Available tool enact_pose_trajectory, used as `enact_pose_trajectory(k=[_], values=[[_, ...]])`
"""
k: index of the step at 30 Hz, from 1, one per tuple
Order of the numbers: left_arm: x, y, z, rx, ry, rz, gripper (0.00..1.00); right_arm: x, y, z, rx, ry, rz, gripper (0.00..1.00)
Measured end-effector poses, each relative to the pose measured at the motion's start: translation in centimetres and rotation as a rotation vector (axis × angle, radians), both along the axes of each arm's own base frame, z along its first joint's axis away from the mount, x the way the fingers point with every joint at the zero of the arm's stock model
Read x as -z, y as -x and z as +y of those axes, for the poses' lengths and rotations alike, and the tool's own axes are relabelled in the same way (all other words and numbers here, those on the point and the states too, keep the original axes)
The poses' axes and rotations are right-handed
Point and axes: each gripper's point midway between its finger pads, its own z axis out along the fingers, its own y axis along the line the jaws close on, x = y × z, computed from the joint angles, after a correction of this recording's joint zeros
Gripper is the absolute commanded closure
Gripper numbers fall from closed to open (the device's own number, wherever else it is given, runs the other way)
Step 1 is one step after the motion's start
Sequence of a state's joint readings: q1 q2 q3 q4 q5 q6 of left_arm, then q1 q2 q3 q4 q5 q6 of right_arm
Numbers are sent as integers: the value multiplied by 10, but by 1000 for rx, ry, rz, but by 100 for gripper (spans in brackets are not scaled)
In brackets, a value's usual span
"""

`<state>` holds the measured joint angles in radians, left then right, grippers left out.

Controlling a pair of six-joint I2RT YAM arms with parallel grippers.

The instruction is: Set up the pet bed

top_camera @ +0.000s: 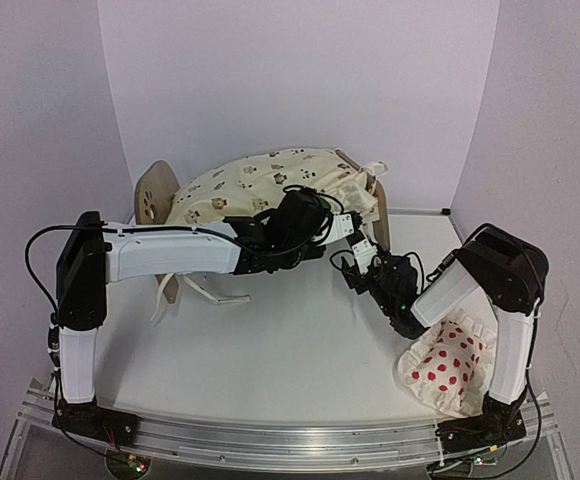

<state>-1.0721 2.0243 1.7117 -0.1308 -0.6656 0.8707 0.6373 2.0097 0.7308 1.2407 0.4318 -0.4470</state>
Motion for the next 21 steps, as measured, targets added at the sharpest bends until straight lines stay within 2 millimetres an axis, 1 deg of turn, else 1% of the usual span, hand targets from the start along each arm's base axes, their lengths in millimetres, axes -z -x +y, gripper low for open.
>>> enact_pose_trajectory(k=[3,7,12,14,16,19,21], values=[[-2,0,0,-2,5,-4,56,-3,-5,-7,53,22,-17,24],[-2,-1,0,-1,6,-6,56,-5,-6,-16,127,60,-30,24],[-3,-1,0,-6,4,-11,56,-4,-4,-18,189,133,-44,22],[-5,-2,0,-9,10,-16,56,-3,-2,-11,188,177,-51,20],[-6,-3,1,-11,14,-18,56,-3,1,1,176,226,-66,19],[-7,-3,1,-9,8,-21,56,-12,3,21,169,275,-100,18],[-7,-3,1,-6,-1,-24,56,-19,6,27,185,285,-116,17]])
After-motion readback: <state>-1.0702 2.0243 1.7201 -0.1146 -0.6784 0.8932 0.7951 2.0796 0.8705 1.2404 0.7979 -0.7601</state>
